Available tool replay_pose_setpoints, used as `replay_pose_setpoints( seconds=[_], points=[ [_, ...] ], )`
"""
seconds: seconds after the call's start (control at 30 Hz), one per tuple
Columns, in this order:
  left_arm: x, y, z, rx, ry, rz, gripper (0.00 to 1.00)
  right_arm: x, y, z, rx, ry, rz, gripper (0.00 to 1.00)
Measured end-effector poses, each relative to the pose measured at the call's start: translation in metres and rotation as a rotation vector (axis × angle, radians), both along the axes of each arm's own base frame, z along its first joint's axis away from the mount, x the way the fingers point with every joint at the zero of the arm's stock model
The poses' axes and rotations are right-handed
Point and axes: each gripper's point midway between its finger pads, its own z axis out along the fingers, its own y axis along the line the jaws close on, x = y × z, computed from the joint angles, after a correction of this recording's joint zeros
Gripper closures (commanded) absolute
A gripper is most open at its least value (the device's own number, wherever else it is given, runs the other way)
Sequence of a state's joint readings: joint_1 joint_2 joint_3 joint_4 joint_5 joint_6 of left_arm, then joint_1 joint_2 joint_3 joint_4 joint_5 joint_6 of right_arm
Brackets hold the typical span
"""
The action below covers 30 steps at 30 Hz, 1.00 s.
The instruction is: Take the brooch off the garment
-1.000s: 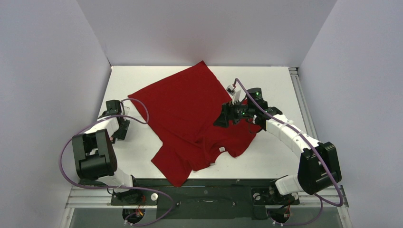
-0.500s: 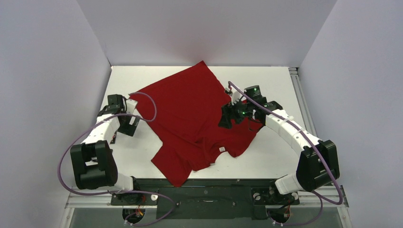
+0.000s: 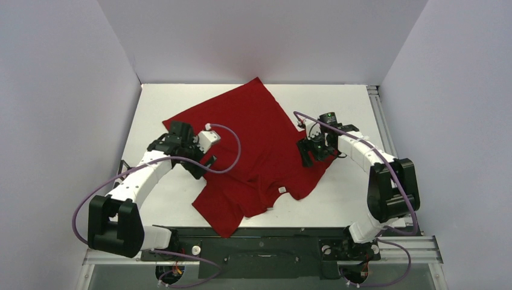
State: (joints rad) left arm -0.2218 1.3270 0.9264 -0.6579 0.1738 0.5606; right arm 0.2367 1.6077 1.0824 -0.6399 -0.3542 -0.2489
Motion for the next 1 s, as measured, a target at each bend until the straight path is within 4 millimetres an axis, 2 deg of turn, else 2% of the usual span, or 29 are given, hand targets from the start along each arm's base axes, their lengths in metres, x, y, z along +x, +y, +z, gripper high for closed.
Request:
replay_pose_setpoints(
  seconds=[0.1, 0.2, 0.33, 0.43, 0.53, 0.77, 1.0],
  points=[
    [-0.013, -0.038, 0.000, -0.053, 0.013, -0.130, 0.04, 0.008, -0.019, -0.020, -0.079, 0.039, -0.024, 0.32],
    [-0.025, -0.065, -0.002, -0.083, 0.032, -0.225, 0.04, 0.020, -0.033, -0.031, -0.146, 0.051, -0.034, 0.33],
    [-0.047, -0.097, -0.019, -0.079, 0.069, -0.351, 0.04, 0.035, -0.046, -0.041, -0.222, 0.049, -0.033, 0.36],
    [-0.067, -0.109, -0.037, -0.055, 0.109, -0.421, 0.04, 0.045, -0.053, -0.045, -0.263, 0.053, -0.027, 0.39],
    [-0.079, -0.116, -0.045, -0.049, 0.129, -0.455, 0.04, 0.057, -0.062, -0.044, -0.297, 0.048, -0.029, 0.41],
    [-0.082, -0.144, -0.045, -0.055, 0.067, -0.526, 0.04, 0.094, -0.090, -0.040, -0.385, 0.043, -0.055, 0.42],
    [-0.088, -0.165, -0.075, 0.045, 0.074, -0.595, 0.04, 0.120, -0.107, -0.038, -0.458, 0.065, -0.048, 0.43]
  ],
)
